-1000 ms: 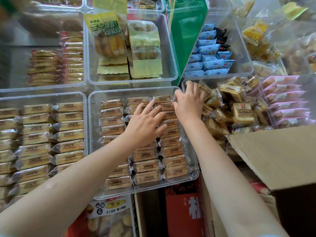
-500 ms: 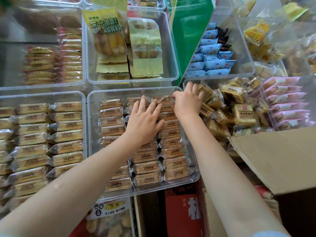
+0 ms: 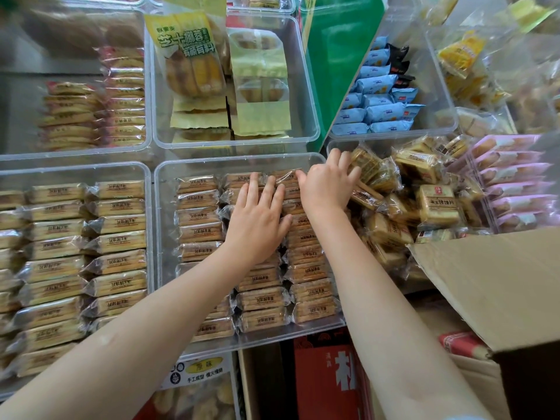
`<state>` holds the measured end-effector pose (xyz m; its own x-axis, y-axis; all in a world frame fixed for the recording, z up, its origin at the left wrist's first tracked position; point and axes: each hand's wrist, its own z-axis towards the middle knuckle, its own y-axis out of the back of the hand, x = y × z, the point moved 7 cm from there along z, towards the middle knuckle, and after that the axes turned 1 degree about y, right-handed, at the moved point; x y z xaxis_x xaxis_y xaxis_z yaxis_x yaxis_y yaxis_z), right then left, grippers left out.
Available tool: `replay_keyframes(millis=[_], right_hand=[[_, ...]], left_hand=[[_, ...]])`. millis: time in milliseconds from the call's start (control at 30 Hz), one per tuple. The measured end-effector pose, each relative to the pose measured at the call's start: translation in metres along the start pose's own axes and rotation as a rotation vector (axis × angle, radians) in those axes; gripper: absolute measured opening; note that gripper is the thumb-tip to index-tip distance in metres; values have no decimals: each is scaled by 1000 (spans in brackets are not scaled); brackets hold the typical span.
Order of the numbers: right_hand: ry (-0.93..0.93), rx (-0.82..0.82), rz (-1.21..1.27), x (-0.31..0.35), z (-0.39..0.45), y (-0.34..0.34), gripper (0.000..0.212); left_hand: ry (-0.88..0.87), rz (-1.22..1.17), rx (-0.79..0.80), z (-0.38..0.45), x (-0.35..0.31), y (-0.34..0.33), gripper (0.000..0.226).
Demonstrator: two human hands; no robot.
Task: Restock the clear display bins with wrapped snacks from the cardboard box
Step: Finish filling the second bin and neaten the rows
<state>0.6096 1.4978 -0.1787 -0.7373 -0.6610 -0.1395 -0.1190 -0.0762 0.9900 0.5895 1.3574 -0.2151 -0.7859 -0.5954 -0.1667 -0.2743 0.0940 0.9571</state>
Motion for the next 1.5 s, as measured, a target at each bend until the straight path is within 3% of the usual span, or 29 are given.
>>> replay_keyframes(millis=[167, 300, 467, 633, 900, 1000, 1133, 1200, 1300, 1500], right_hand=[[-66, -36, 168, 1, 3, -4, 28], [-70, -39, 137, -3, 11, -4, 17], [1, -226, 95, -4, 0, 2, 8], [111, -369, 96, -4, -4, 9, 7], [162, -305, 23, 3, -1, 6, 8], [169, -258, -25, 10, -3, 10, 14], [217, -339, 172, 11, -22, 24, 9], [300, -267, 390, 18, -39, 16, 9], [348, 71, 591, 29, -59, -17, 44], [453, 160, 421, 30, -68, -40, 68]], left_hand=[[-47, -55, -45, 0, 3, 2, 78], [-90, -83, -35, 2, 4, 1, 79], [-100, -74, -48, 6, 2, 4, 73], [-150, -20, -72, 10, -6, 8, 65], [-201, -21, 1, 7, -10, -1, 71], [-223, -120, 16, 12, -7, 8, 68], [-158, -248, -147, 2, 12, 28, 60], [-6, -236, -179, -9, 26, 21, 59], [130, -89, -106, -20, 35, 0, 70], [86, 89, -59, -17, 30, -12, 72]])
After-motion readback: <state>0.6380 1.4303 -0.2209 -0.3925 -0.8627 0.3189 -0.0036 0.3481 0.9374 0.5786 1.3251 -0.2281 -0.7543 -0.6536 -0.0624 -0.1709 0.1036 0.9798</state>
